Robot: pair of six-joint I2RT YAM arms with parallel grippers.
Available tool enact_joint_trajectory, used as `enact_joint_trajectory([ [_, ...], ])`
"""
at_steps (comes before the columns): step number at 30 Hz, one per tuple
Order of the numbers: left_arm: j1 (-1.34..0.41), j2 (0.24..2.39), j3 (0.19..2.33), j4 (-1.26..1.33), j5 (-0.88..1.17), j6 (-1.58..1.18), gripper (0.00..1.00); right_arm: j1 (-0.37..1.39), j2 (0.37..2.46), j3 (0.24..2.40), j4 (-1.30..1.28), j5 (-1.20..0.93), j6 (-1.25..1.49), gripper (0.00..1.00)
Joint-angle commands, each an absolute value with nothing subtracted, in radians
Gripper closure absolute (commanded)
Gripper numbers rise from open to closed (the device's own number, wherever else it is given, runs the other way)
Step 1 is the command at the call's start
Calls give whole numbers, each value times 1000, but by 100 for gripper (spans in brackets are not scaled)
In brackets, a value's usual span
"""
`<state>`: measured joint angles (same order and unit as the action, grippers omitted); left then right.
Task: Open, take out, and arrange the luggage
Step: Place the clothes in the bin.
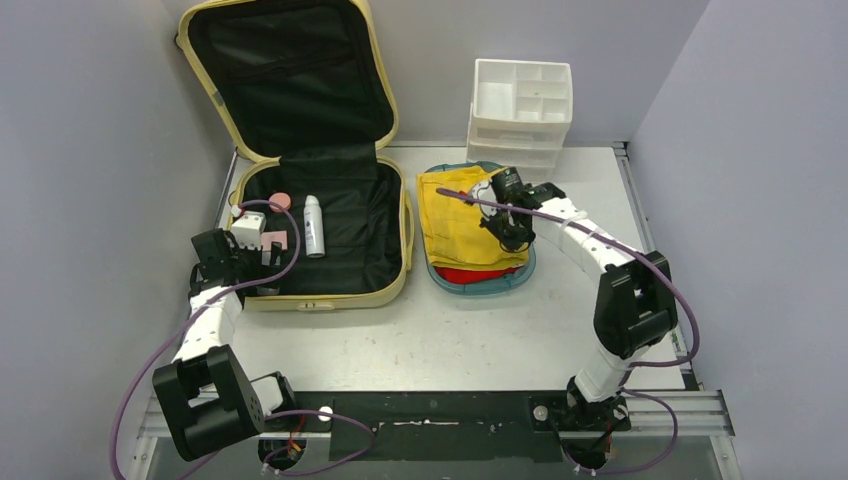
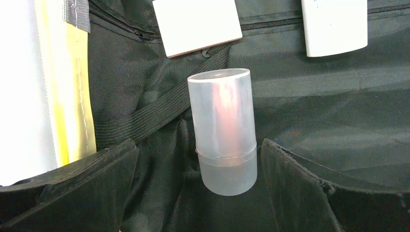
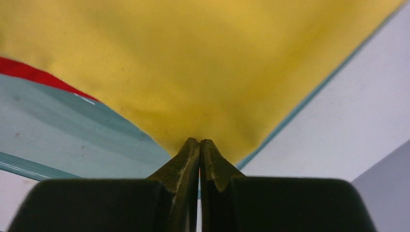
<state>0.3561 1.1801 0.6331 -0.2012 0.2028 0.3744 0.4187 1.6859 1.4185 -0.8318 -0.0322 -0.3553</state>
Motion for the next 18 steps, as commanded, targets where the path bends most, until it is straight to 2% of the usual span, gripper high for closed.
enact_joint_trajectory([
  [1, 383, 1166, 623, -218, 173, 363, 3, 427, 1717, 1308, -863, -15, -371, 98],
  [6, 384, 1178, 626, -215, 175, 363, 3, 426, 1766, 1269, -882, 37, -358, 98],
  [11, 384, 1178, 629, -218, 178, 362, 3, 425, 1750, 1380, -887, 37, -361, 98],
  [18, 390, 1173, 627, -218, 176, 362, 3, 429, 1677, 1625, -849, -233, -328, 98],
])
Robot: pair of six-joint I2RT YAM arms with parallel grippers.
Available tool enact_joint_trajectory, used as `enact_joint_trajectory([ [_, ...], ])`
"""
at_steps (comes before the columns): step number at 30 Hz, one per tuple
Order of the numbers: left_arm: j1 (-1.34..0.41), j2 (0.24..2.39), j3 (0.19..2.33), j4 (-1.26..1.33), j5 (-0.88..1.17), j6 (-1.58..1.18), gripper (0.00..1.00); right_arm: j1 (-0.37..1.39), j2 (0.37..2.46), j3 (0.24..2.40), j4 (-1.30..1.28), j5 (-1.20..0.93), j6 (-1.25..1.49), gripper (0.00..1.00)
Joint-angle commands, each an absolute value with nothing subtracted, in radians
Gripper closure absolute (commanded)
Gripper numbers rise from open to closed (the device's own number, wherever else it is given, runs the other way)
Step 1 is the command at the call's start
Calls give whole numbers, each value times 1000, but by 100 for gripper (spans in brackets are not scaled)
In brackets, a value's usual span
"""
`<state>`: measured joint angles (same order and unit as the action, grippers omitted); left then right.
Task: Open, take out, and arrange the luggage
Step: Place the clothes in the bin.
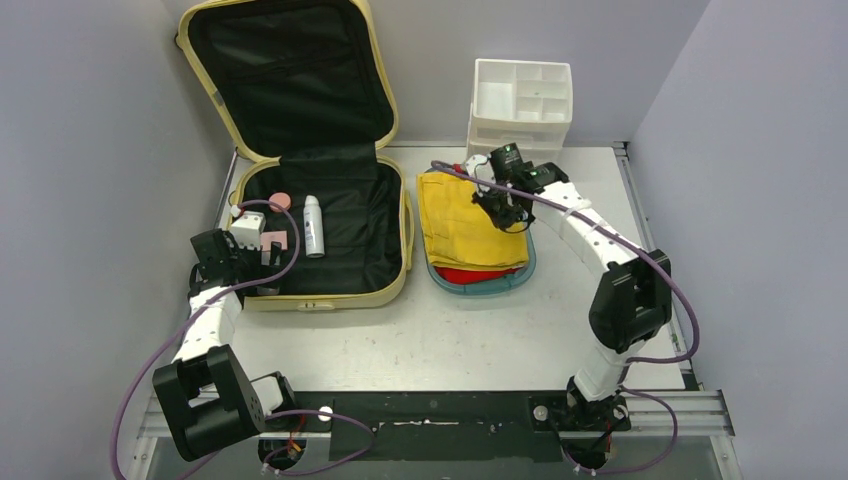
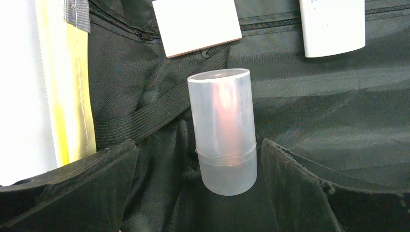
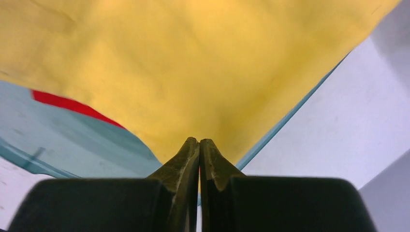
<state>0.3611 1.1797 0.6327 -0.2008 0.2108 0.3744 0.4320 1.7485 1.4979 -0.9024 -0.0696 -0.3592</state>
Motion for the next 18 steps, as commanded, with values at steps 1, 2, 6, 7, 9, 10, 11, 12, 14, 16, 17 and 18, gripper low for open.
enact_joint_trajectory([
  [1, 391, 1173, 627, -219, 175, 362, 3, 431, 1675, 1633, -825, -279, -311, 98],
  [2, 390, 1175, 629, -219, 176, 362, 3, 431, 1675, 1630, -797, -322, -292, 98],
  [6, 394, 1174, 630, -221, 176, 361, 3, 458, 1721, 1579, -706, -420, -257, 98],
  [7, 394, 1173, 630, -222, 175, 360, 3, 468, 1740, 1560, -690, -428, -256, 98],
  [9, 394, 1175, 629, -222, 174, 362, 3, 488, 1787, 1519, -666, -444, -258, 98],
  [10, 394, 1175, 629, -222, 173, 361, 3, 498, 1813, 1501, -657, -453, -260, 98],
  [11, 395, 1176, 629, -222, 173, 361, 3, 508, 1841, 1480, -644, -463, -263, 98],
  [12, 396, 1178, 629, -222, 173, 361, 3, 517, 1867, 1458, -626, -472, -265, 98],
  [14, 397, 1181, 628, -219, 174, 360, 3, 534, 1917, 1417, -597, -480, -264, 98],
  [16, 397, 1185, 629, -220, 174, 360, 3, 544, 1960, 1408, -591, -477, -260, 98],
  [17, 397, 1183, 629, -219, 175, 360, 3, 546, 1972, 1415, -599, -468, -258, 98],
  [18, 399, 1183, 629, -219, 175, 360, 3, 546, 1976, 1427, -607, -450, -257, 98],
])
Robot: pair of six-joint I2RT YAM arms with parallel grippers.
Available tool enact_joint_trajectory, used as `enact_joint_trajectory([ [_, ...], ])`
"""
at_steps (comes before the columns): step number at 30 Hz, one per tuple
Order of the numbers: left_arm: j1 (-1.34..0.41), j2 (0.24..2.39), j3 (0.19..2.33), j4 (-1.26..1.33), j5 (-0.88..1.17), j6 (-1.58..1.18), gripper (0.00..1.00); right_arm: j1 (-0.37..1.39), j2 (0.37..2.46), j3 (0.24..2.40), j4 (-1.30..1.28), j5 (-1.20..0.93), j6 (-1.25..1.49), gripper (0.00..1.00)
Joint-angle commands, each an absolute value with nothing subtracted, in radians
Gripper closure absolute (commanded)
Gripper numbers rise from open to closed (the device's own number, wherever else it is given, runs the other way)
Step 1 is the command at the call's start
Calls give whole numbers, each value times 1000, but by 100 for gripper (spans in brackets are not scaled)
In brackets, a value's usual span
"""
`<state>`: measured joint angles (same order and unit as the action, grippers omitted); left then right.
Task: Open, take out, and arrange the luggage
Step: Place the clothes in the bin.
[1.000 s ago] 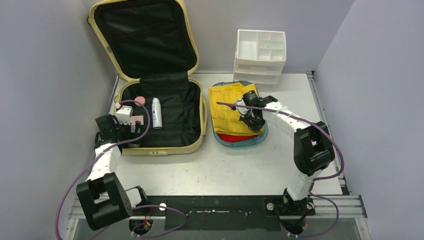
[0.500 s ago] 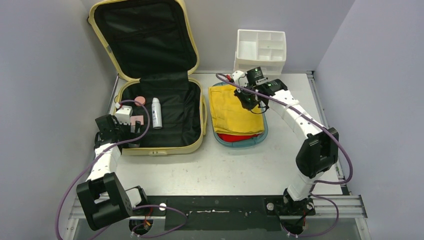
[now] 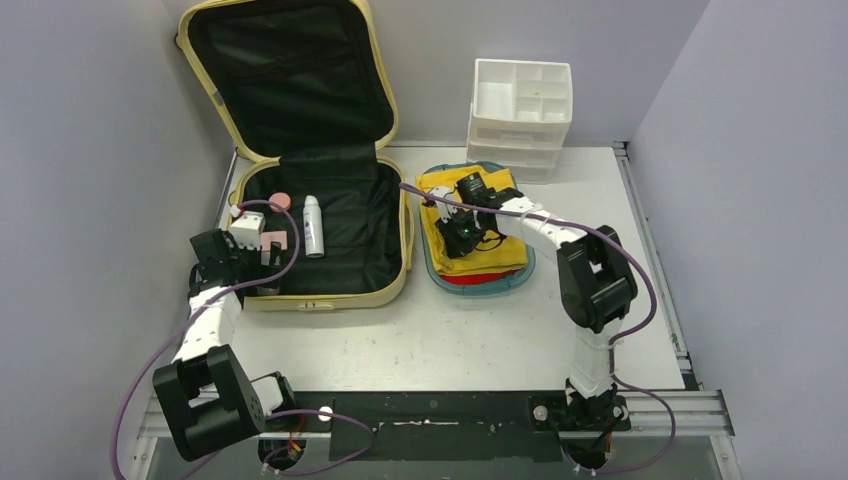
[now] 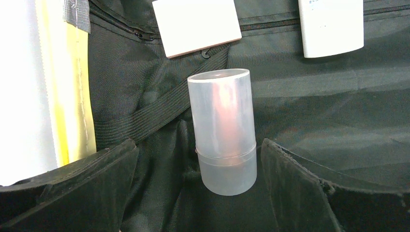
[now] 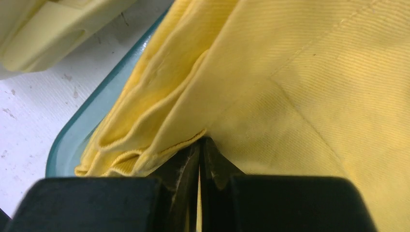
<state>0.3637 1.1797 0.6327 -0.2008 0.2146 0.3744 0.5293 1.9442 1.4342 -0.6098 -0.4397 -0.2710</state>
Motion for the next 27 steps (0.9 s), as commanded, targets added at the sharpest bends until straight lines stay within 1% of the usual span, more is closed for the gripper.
enact_joint_trajectory([
  [1, 400, 1181, 628, -219, 174, 361, 3, 544, 1968, 1443, -614, -441, -260, 98],
  [4, 402, 1183, 627, -218, 176, 361, 3, 535, 1911, 1505, -636, -401, -273, 99],
  [8, 403, 1191, 630, -216, 181, 360, 3, 514, 1855, 1650, -691, -391, -271, 98],
  [11, 402, 1195, 630, -215, 180, 360, 3, 500, 1847, 1734, -687, -372, -253, 98],
  [14, 403, 1192, 629, -215, 181, 360, 3, 483, 1871, 1774, -649, -360, -221, 98],
  [18, 405, 1181, 625, -215, 179, 360, 3, 473, 1929, 1750, -576, -352, -174, 98],
  [24, 413, 1179, 622, -216, 186, 362, 3, 480, 2061, 1633, -463, -340, -118, 98],
  [27, 413, 1178, 623, -216, 188, 362, 3, 486, 2132, 1622, -455, -318, -103, 98],
])
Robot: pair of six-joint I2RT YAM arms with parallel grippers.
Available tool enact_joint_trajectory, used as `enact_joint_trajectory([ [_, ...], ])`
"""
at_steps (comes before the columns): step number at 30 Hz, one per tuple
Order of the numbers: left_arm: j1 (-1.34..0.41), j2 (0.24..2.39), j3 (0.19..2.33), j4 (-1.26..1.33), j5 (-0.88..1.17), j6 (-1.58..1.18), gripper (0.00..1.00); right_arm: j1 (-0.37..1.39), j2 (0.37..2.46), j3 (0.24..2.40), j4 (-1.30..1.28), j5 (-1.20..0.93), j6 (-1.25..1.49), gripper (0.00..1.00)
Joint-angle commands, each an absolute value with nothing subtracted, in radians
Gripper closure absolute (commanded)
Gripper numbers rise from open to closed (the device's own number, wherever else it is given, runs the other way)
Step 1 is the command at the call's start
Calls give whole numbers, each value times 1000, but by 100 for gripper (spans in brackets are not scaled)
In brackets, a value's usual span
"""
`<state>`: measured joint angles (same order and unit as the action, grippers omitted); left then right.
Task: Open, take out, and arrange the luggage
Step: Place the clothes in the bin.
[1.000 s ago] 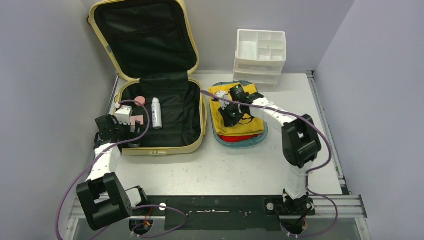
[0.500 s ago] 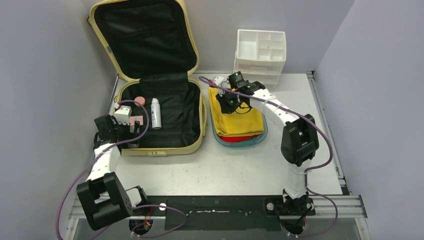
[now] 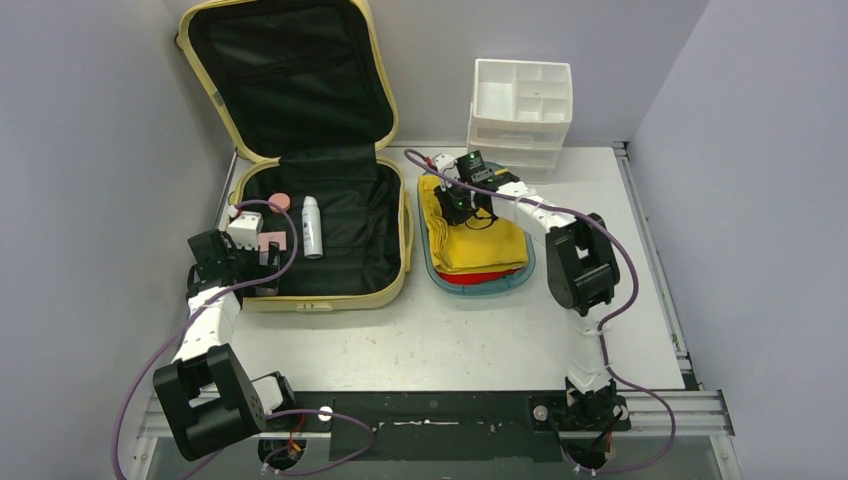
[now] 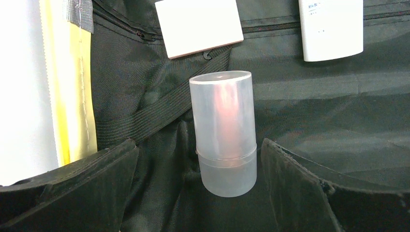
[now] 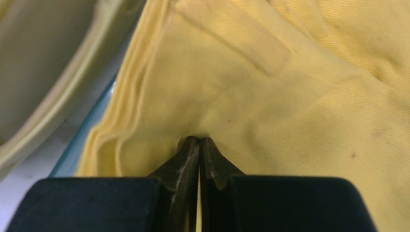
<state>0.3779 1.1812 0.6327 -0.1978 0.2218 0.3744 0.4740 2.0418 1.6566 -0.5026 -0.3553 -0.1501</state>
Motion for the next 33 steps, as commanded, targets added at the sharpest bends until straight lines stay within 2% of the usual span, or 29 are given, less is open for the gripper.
enact_joint_trajectory([
  [1, 414, 1177, 622, -216, 188, 361, 3, 486, 2145, 1626, -460, -314, -97, 98],
  [13, 421, 1180, 621, -215, 197, 362, 3, 462, 1984, 1785, -444, -200, -108, 98],
  [19, 426, 1172, 619, -215, 199, 362, 3, 459, 2057, 1831, -423, -180, -109, 98],
  [25, 432, 1171, 619, -220, 202, 362, 3, 469, 2166, 1811, -374, -248, -64, 98],
  [33, 438, 1167, 620, -224, 211, 362, 3, 470, 2254, 1791, -376, -171, -31, 98],
])
